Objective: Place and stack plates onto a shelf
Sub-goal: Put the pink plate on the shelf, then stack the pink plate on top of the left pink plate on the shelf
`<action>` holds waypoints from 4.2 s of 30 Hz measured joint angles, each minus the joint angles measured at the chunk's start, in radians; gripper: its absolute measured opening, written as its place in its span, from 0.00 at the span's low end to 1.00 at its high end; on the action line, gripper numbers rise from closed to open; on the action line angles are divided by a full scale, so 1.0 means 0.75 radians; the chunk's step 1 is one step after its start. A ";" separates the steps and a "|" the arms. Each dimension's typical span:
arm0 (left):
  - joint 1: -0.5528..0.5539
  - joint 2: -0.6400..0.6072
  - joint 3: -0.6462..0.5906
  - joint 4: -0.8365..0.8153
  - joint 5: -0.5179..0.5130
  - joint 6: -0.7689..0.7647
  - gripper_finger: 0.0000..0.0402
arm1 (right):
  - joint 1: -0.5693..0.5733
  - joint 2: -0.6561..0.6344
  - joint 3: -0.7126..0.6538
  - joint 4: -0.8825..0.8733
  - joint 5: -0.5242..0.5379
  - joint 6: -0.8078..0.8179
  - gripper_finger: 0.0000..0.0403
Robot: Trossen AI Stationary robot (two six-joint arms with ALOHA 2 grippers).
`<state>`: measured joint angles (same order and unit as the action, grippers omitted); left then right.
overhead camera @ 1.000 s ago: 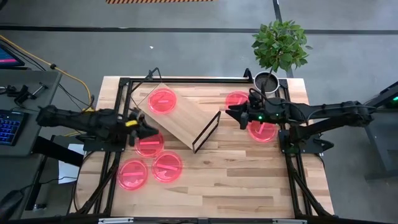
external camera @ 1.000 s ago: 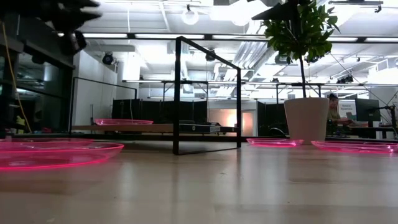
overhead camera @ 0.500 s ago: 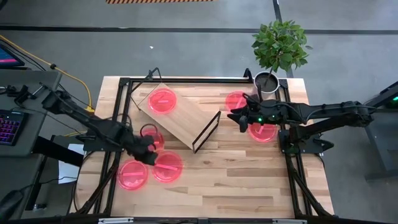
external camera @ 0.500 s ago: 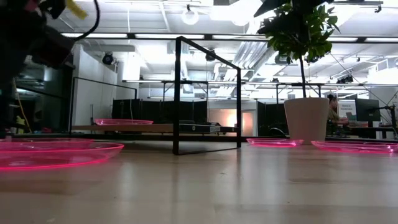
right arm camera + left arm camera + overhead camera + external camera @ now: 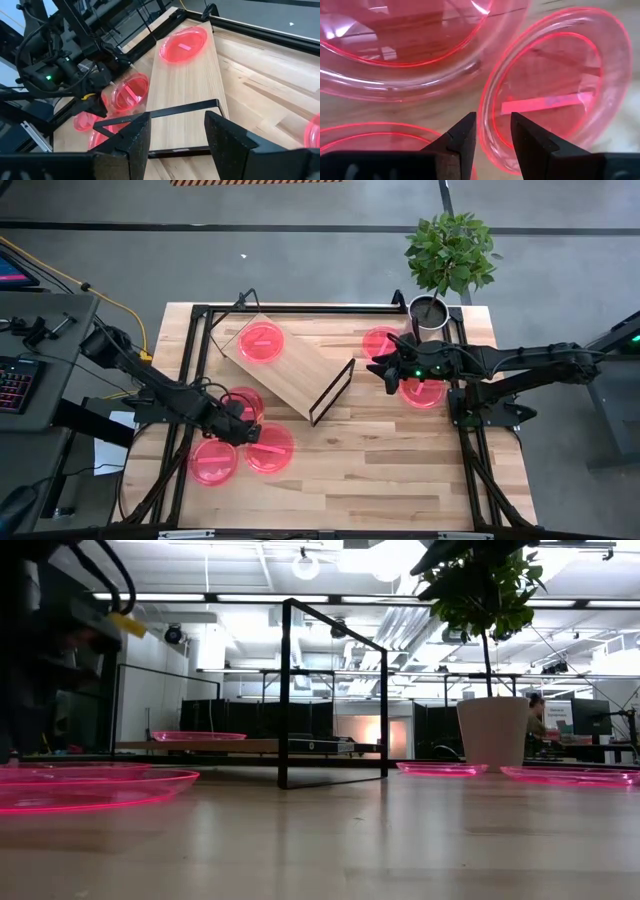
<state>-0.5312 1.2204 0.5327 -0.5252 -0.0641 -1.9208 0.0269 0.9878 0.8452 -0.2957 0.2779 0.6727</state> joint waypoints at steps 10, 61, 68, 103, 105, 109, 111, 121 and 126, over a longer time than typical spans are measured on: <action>0.001 0.103 0.000 0.012 0.004 -0.042 0.27 | -0.001 0.000 0.000 -0.018 0.000 -0.001 0.42; 0.768 -0.656 0.003 0.394 -0.606 0.857 0.00 | -0.001 0.001 0.000 -0.010 0.014 0.022 0.42; 0.767 -0.385 0.003 0.440 -0.511 0.764 0.00 | -0.001 0.001 0.000 -0.010 0.014 0.046 0.42; 0.816 0.156 0.003 0.669 -0.407 0.538 0.11 | -0.001 0.001 0.000 -0.010 0.014 0.046 0.42; 0.824 0.153 0.003 0.668 -0.397 0.544 0.15 | -0.001 0.001 0.000 -0.010 0.014 0.046 0.42; 0.841 0.122 0.003 0.663 -0.364 0.599 0.23 | -0.001 0.001 0.000 -0.010 0.014 0.059 0.42; 0.851 0.086 0.003 0.650 -0.357 0.633 0.26 | -0.001 0.001 0.000 -0.009 0.014 0.060 0.42; 0.868 -0.290 0.003 0.553 -0.210 0.872 0.32 | -0.001 0.001 0.000 -0.009 0.013 0.060 0.42; 0.706 -0.451 0.004 0.329 -0.143 0.845 0.32 | -0.001 0.000 0.000 -0.010 0.007 0.060 0.42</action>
<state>-0.0014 0.8820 0.5354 -0.2781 -0.1714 -1.2870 0.0261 0.9878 0.8454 -0.3029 0.2835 0.7177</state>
